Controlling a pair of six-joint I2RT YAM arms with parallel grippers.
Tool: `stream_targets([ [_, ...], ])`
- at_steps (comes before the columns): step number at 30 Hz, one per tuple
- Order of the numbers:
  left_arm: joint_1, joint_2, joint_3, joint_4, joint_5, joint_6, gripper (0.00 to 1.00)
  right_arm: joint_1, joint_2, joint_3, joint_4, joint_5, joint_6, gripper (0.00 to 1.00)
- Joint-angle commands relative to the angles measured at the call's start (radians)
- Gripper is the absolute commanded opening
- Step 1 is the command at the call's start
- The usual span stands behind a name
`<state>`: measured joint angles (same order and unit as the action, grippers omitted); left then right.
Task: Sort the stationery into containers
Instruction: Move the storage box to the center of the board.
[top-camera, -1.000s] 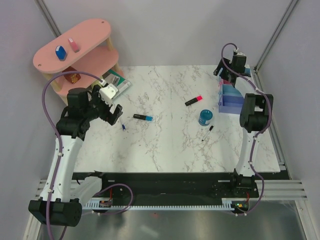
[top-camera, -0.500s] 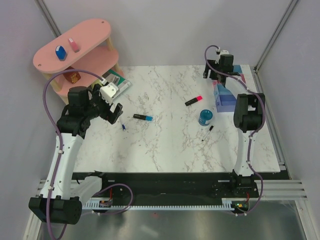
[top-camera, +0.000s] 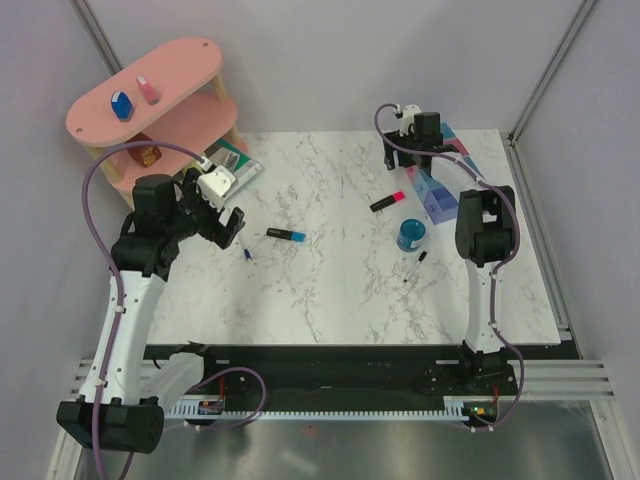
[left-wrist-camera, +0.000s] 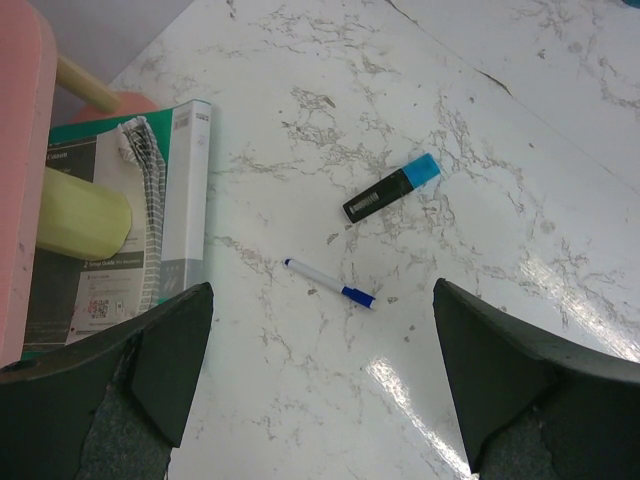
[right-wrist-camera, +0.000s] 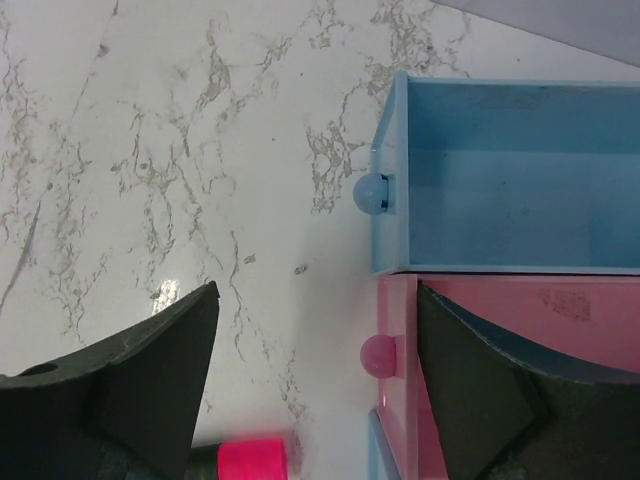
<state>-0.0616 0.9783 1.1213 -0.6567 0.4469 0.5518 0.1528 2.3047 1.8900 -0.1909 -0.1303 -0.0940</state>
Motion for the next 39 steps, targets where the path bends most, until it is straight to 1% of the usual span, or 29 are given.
stream_targets([
  [1, -0.004, -0.026, 0.009, 0.005, -0.007, 0.026, 0.97, 0.050, -0.037, 0.031, -0.081, -0.060, -0.114, 0.85],
  [11, -0.004, -0.052, 0.008, 0.005, -0.025, 0.019, 0.98, 0.157, -0.045, 0.034, -0.148, -0.080, -0.207, 0.85],
  [18, -0.004, -0.066, 0.006, 0.006, -0.057, 0.028, 0.97, 0.235, -0.027, 0.069, -0.202, -0.101, -0.251, 0.85],
  [28, -0.004, -0.107, -0.014, 0.006, -0.100, 0.013, 0.97, 0.378, -0.019, 0.089, -0.262, -0.137, -0.326, 0.86],
  [39, -0.004, -0.156, -0.038, 0.006, -0.132, 0.005, 0.98, 0.502, -0.036, 0.049, -0.297, -0.154, -0.371, 0.86],
])
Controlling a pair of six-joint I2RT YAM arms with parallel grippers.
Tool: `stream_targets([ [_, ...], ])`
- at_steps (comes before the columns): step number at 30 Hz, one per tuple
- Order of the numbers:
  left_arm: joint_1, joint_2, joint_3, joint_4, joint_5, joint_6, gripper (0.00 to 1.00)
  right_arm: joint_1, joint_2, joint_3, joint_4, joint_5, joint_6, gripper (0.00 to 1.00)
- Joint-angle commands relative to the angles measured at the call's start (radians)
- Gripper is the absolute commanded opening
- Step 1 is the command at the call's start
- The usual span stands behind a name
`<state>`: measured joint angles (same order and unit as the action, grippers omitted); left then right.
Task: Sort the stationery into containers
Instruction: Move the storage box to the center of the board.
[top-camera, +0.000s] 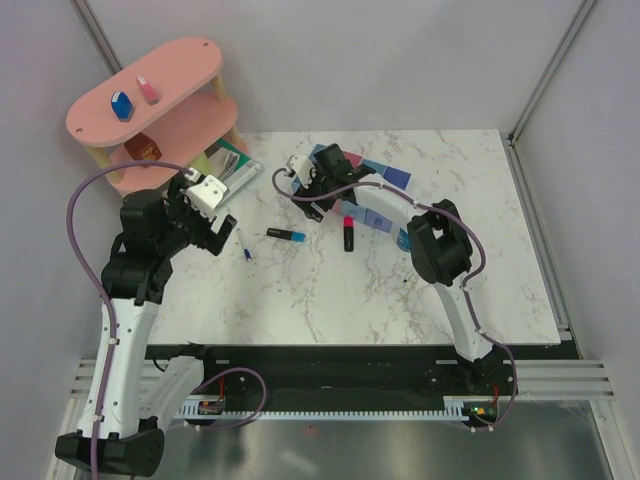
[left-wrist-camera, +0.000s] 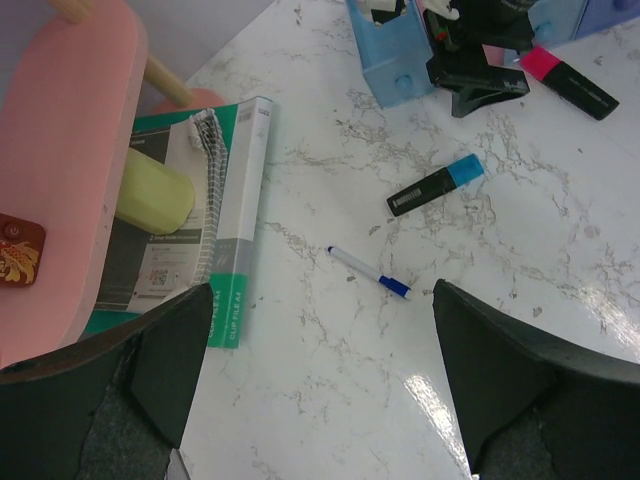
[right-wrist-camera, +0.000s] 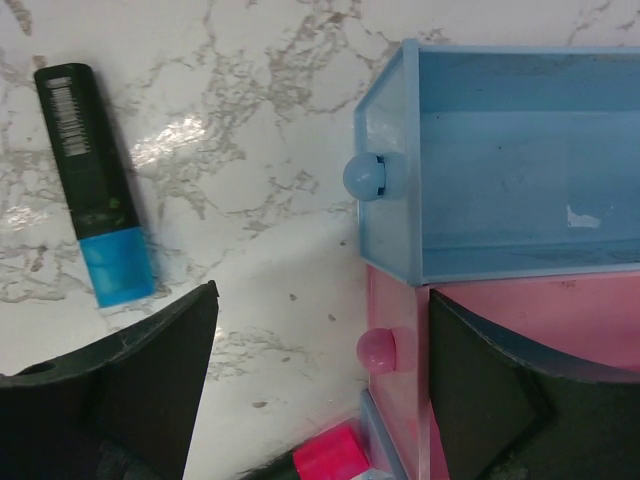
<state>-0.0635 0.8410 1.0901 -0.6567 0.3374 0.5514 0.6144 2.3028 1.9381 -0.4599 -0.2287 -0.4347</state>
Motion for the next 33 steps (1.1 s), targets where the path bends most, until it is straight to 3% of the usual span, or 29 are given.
stream_targets([
  [1, -0.002, -0.020, -0.010, 0.006, -0.028, 0.004, 0.98, 0.047, -0.039, -0.004, -0.031, -0.057, -0.035, 0.86],
  [22, -0.002, -0.066, -0.062, 0.006, -0.012, -0.036, 0.97, 0.097, -0.192, -0.199, -0.129, -0.004, -0.214, 0.86],
  [28, -0.002, -0.065, -0.064, 0.006, 0.009, -0.053, 0.96, 0.097, -0.210, -0.180, -0.109, 0.031, -0.197, 0.85],
  [33, -0.002, -0.057, -0.076, 0.014, 0.063, -0.048, 0.95, 0.097, -0.269, -0.128, -0.094, 0.074, -0.092, 0.84],
])
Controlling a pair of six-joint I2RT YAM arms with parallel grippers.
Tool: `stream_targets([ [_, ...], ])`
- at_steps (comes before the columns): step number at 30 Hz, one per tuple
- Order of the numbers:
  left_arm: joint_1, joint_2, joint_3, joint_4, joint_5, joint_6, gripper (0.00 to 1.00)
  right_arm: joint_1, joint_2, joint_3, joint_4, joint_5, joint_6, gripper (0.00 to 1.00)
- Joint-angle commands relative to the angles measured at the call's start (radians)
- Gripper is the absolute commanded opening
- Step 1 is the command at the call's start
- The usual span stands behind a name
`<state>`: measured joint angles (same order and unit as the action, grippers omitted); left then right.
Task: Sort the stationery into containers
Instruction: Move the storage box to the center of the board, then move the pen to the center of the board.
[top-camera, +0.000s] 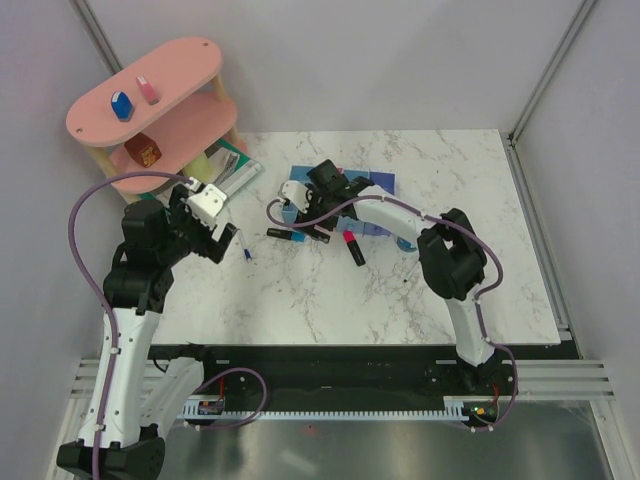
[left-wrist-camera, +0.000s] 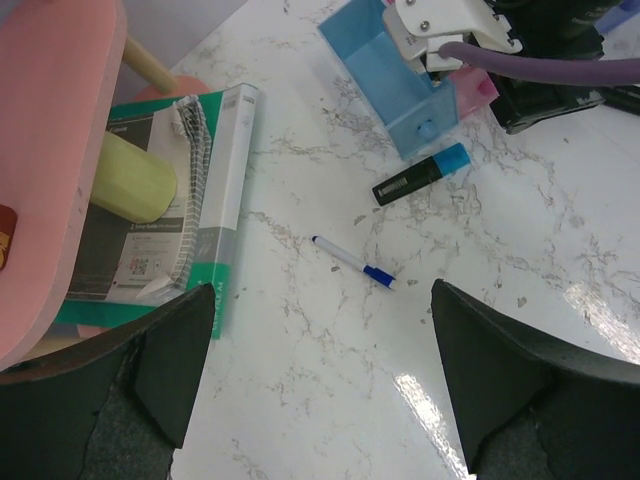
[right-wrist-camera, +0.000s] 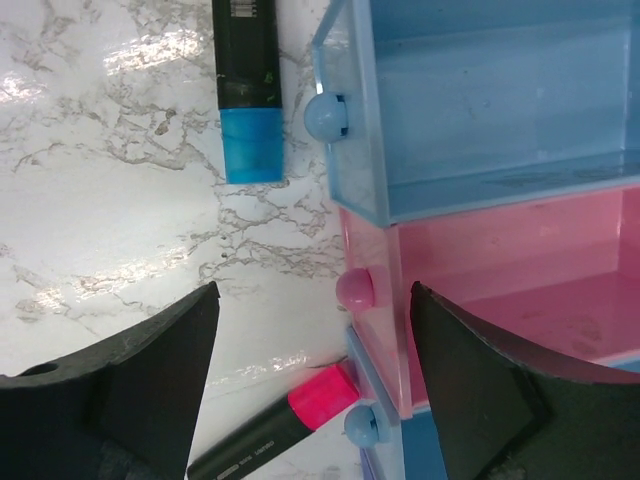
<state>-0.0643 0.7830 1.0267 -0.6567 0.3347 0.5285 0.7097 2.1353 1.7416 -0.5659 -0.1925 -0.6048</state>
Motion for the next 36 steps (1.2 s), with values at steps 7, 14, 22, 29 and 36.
stream_targets([
  [7, -0.005, 0.108, -0.059, 0.075, 0.168, 0.106, 0.93, -0.004, -0.296, -0.049, 0.011, -0.019, 0.241, 0.84],
  [14, -0.061, 0.332, -0.011, 0.114, 0.114, 0.203, 0.84, -0.004, -0.411, -0.281, 0.006, -0.081, 0.318, 0.82],
  [22, -0.112, 0.487, -0.054, 0.248, 0.107, 0.309, 0.84, -0.021, -0.430, -0.459, 0.046, -0.079, 0.341, 0.79],
  [29, -0.112, 0.625, -0.054, 0.376, 0.121, 0.366, 0.84, -0.075, -0.384, -0.488, 0.061, -0.067, 0.341, 0.77],
  [36, -0.112, 0.777, -0.034, 0.425, 0.150, 0.473, 0.83, -0.102, -0.338, -0.484, 0.073, -0.078, 0.344, 0.76],
])
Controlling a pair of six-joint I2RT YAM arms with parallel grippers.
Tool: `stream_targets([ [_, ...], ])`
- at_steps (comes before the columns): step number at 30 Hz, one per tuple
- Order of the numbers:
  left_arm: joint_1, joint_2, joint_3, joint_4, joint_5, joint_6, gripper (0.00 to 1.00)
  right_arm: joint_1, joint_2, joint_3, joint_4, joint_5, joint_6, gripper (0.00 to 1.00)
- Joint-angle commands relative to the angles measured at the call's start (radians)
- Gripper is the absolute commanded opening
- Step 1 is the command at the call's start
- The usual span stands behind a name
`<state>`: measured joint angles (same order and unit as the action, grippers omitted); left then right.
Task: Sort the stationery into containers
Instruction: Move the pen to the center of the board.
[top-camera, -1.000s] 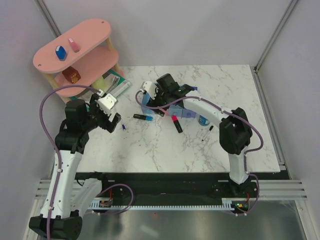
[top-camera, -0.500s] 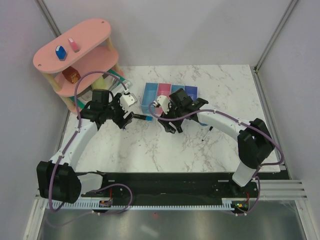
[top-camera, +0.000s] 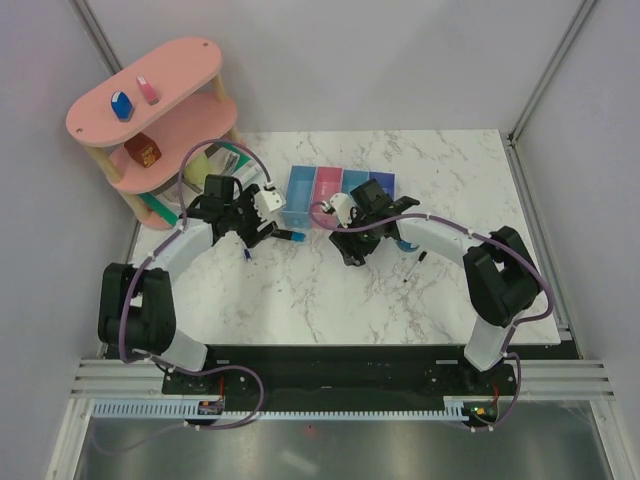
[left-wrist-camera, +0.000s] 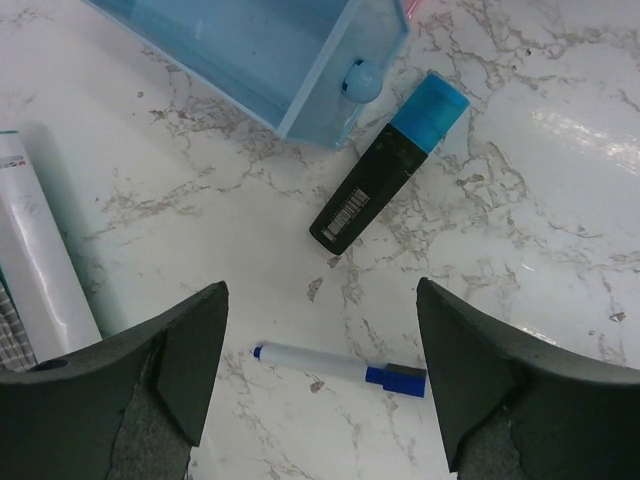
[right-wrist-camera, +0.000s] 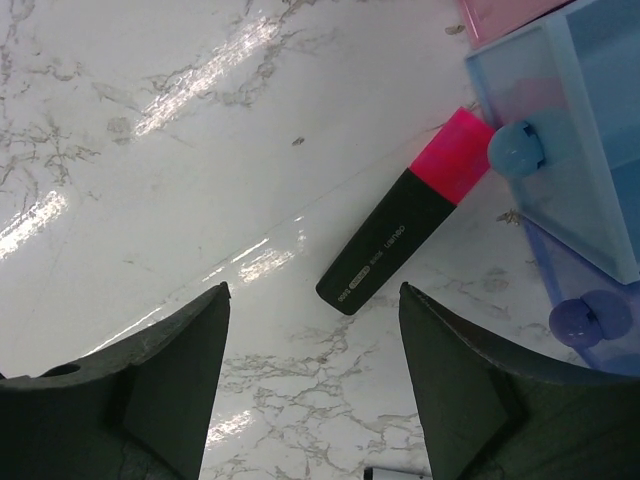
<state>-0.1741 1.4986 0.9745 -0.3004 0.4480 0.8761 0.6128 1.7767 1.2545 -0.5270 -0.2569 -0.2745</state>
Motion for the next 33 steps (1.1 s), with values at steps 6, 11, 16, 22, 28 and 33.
stream_targets([
  [6, -0.002, 0.172, 0.075, 0.032, 0.070, 0.300, 0.87, -0.021, 0.047, 0.003, 0.033, -0.015, 0.009, 0.75],
  [11, -0.002, 0.267, 0.162, -0.052, 0.089, 0.388, 0.88, -0.027, 0.061, 0.008, 0.033, -0.021, 0.012, 0.75],
  [16, -0.004, 0.334, 0.230, -0.109, 0.113, 0.446, 0.88, -0.033, 0.067, 0.014, 0.033, -0.024, 0.014, 0.75],
  [22, -0.010, 0.379, 0.260, -0.212, 0.162, 0.532, 0.87, -0.042, 0.084, 0.022, 0.033, -0.031, 0.015, 0.73],
  [28, -0.033, 0.407, 0.273, -0.287, 0.184, 0.589, 0.81, -0.053, 0.105, 0.029, 0.035, -0.044, 0.023, 0.71],
  [33, -0.051, 0.448, 0.279, -0.301, 0.153, 0.598, 0.68, -0.058, 0.115, 0.026, 0.042, -0.050, 0.026, 0.70],
])
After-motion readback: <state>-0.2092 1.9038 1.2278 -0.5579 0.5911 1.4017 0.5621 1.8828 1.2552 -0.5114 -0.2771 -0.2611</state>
